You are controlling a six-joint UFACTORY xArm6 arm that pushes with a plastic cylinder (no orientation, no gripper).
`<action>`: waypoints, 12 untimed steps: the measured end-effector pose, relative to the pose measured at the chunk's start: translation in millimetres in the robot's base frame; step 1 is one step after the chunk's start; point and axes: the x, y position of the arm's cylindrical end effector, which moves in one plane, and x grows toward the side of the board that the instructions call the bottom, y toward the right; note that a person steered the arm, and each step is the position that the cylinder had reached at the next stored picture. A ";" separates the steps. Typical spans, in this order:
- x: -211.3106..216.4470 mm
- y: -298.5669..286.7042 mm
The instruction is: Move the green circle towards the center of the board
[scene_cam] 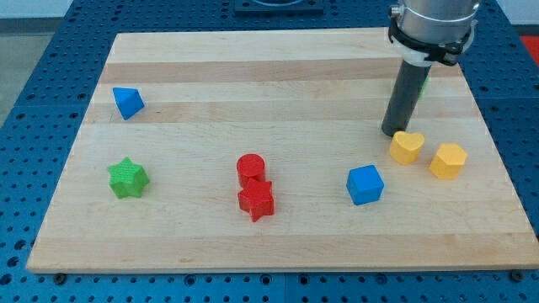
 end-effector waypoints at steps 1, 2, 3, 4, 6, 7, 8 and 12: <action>6.4 -16.6; 9.2 -17.4; 20.4 -15.0; 31.1 4.3; 39.7 41.2; 39.7 41.3; 38.8 42.0; -73.8 105.2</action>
